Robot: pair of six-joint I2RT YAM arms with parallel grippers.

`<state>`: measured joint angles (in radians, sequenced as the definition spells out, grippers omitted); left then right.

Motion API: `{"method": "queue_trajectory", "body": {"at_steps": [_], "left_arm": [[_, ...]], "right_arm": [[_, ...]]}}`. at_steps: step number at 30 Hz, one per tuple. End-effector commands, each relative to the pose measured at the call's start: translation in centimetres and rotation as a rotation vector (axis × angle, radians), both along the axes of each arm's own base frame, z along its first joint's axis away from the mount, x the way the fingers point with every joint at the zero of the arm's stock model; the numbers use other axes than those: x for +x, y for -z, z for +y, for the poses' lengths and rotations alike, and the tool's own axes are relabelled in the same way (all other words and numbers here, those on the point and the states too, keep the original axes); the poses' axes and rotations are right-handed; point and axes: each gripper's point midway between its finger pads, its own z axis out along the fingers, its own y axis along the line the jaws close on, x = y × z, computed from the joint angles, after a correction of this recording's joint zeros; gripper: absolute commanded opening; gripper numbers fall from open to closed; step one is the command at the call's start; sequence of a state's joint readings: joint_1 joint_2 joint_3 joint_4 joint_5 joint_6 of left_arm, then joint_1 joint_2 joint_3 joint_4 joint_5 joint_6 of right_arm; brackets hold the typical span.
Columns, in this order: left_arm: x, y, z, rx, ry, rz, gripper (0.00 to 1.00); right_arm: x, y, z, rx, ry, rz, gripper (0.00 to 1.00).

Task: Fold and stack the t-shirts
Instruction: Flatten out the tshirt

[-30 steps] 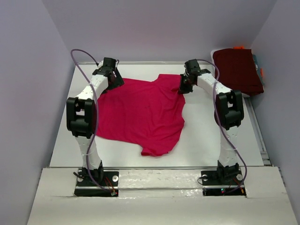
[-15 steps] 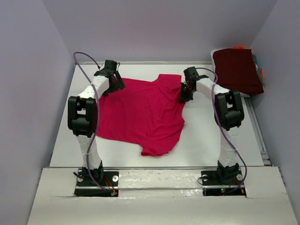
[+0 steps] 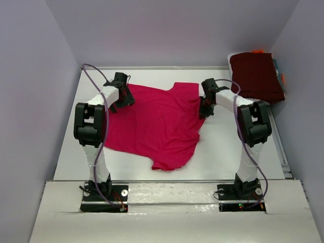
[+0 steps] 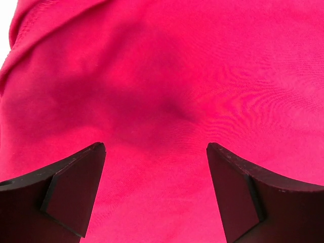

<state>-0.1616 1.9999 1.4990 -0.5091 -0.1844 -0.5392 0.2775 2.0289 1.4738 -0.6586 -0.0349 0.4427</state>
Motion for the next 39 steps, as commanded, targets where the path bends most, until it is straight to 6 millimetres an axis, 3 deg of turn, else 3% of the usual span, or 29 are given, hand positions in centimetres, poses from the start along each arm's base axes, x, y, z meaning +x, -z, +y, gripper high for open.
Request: {"method": "queue_trajectory", "body": {"at_steps": [1,17,21,26,33,35,39], "left_arm": [[0.0,-0.8,0.4,0.008,-0.022,-0.013,0.93],[-1.2,0.2,0.2,-0.01,-0.018,0.023,0.93],[-1.0,0.0,0.1,-0.012,-0.019,0.015,0.93],[-0.9,-0.5,0.1,-0.017,-0.021,0.011,0.93],[-1.5,-2.1,2.4,0.009,-0.098,-0.021,0.94],[-1.5,-2.7,2.4,0.008,-0.101,-0.039,0.94],[0.9,-4.3,2.1,0.004,-0.083,-0.099,0.93]], "right_arm": [[-1.9,-1.5,-0.3,-0.023,0.0,-0.012,0.09],[-7.8,0.1,-1.2,-0.013,-0.007,0.053,0.09],[-9.0,-0.6,-1.2,0.01,0.003,0.04,0.09],[-9.3,-1.9,-0.8,0.034,0.0,0.011,0.08],[-9.9,-4.2,-0.8,0.038,-0.008,-0.028,0.09],[-9.5,-5.0,-0.7,0.047,0.001,-0.054,0.09],[-7.1,-6.5,0.2,0.079,0.012,-0.128,0.09]]}}
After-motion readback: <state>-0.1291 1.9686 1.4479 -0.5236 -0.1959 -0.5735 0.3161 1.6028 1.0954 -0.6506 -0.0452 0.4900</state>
